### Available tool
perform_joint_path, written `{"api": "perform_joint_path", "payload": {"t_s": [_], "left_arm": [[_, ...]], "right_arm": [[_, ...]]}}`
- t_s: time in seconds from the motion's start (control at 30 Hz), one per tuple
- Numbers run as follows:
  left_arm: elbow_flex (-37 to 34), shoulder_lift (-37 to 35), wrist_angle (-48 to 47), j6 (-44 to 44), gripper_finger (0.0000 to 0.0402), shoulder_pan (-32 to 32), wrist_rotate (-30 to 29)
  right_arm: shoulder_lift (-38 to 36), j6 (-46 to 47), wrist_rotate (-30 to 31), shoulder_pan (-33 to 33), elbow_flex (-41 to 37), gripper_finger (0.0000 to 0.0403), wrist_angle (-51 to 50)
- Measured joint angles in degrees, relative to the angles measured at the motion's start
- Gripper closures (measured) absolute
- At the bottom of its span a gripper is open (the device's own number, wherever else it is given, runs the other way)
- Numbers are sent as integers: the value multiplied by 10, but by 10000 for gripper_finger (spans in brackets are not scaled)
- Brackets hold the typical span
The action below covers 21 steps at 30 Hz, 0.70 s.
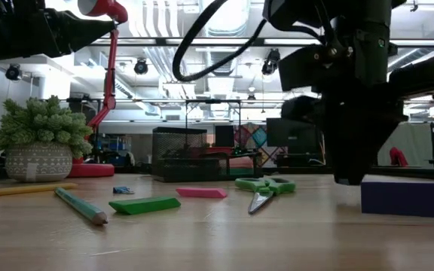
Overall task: Pick and place office supplies into organizer
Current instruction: Put the right blue binder clip into the black desk organizer
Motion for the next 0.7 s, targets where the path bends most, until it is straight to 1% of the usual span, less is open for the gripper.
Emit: {"api": "perform_joint_path", "payload": {"t_s": [0.13, 0.33, 0.43, 0.6, 0.7], "left_arm": [[0, 0, 0, 0, 306, 0, 0], [0, 0, 0, 0, 306, 0, 0], [0, 0, 0, 0, 306, 0, 0], [0, 0, 0, 0, 306, 0, 0], [0, 0, 0, 0, 306, 0, 0]], "right_arm": [[0, -29, 44, -4, 20, 360, -5], [0, -72, 154, -12, 49, 361, -2], [-1, -96, 191, -25, 63, 360, 19], [-1, -131, 196, -58, 67, 360, 125], [0, -168, 195, -78, 67, 362, 180]]}}
